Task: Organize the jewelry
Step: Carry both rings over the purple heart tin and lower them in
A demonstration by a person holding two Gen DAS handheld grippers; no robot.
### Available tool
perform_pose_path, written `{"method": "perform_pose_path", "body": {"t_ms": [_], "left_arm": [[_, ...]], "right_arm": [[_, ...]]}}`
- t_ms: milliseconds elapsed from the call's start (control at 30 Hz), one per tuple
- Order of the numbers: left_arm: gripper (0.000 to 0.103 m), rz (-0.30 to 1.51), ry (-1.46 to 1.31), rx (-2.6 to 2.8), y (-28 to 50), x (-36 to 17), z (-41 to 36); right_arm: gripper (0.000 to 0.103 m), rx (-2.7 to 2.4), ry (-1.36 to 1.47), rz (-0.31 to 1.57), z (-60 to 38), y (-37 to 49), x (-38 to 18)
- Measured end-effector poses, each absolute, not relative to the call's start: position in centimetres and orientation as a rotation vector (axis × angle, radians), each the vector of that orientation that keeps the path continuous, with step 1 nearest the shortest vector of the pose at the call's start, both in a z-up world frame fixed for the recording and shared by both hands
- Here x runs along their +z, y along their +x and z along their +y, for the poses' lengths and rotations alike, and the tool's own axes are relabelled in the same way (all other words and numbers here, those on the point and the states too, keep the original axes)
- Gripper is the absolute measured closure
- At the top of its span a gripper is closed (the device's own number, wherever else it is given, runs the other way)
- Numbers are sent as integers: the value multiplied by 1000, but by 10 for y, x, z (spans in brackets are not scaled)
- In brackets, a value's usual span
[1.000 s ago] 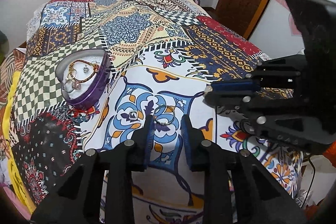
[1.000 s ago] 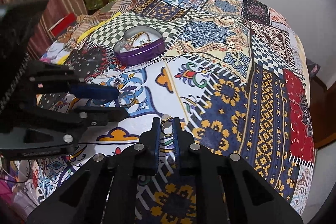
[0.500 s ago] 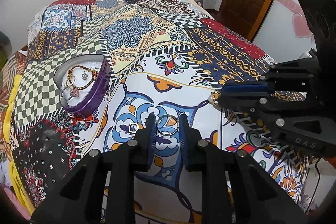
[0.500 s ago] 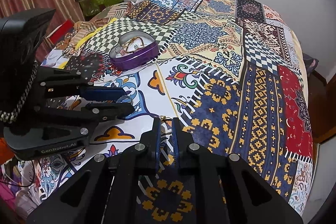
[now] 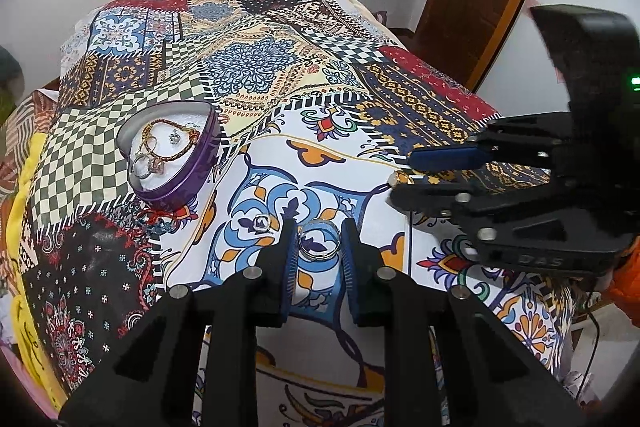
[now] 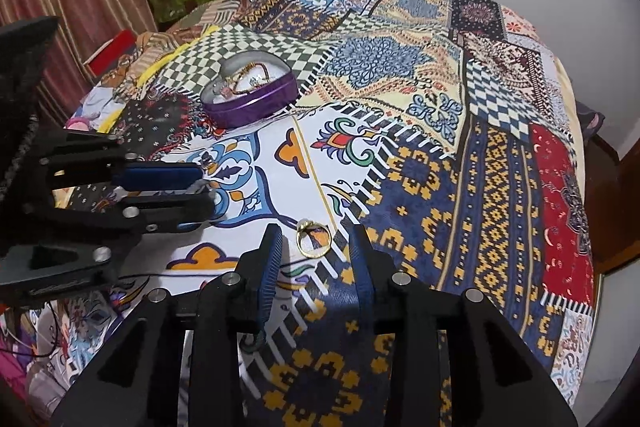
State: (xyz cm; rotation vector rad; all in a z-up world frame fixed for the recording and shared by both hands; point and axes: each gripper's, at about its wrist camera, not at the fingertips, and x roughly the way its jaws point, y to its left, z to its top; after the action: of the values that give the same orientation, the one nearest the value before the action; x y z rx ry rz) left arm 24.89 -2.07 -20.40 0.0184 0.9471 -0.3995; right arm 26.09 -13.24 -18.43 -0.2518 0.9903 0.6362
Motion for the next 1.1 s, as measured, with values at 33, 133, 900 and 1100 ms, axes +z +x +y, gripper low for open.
{"method": "perform_pose_path", "body": {"t_ms": [33,133,900,1100], "left_arm": [[82,946,16,-400,249,-204,-20],[82,940,16,-402,247,-202,-20],[82,816,-2,-296,242,-156,21],[82,767,-5,-250,249,-139,40]], "right_arm": [[72,635,-257,990,-131,262,-185],[75,634,-272,982,-128,263,-187],[87,630,-244,818,-101,269,-122],[87,653,-210,754,-87,279,-97]]}}
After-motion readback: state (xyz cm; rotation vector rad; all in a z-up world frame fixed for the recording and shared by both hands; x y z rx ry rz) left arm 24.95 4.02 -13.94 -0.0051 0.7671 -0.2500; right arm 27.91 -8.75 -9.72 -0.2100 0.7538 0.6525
